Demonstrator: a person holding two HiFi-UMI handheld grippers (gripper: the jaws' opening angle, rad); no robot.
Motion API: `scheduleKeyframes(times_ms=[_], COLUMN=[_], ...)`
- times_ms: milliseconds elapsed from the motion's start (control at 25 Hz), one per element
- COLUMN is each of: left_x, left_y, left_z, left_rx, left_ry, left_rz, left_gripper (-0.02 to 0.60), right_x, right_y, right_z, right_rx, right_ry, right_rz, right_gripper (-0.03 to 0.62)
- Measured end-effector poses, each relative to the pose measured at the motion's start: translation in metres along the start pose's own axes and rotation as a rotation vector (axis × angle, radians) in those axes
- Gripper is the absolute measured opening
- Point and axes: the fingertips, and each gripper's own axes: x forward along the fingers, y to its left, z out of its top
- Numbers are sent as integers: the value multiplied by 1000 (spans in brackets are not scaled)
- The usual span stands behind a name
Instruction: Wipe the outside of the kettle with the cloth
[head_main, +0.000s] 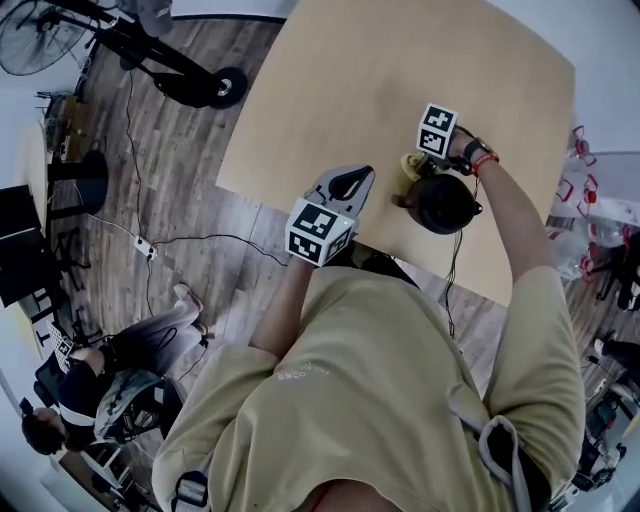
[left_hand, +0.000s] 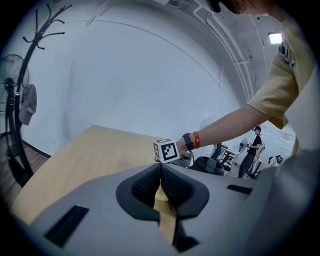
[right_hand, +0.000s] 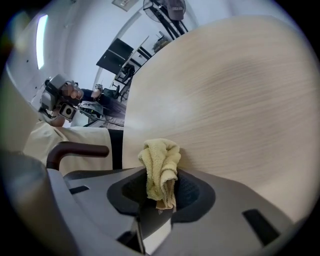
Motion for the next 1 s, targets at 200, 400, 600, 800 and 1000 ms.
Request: scheduleKeyframes(times_ms=[200,400,600,800,1000], left_x=[14,26,37,46,54], left_y=[-17,-35,-53,-77,-98], left_z=[6,6,4,7,6], left_rx=[28,55,76,98,118], left_ry=[19,36,44,44,45], left_rz=[-48,-80,-123,-177,-224], left_gripper=[25,25,25,25,25], right_x=[-20,-35,-41,-31,-10], right_y=[-13,-24,-27,-11,12], right_z=[-22,-53,-89,-140,-173], right_rx=[84,160,254,331,428], right_ry=[-104,-205,-337,-408,-541], right_rz=[-13,-29,-44,-52,-76], right_gripper=[130,130,129,129,129])
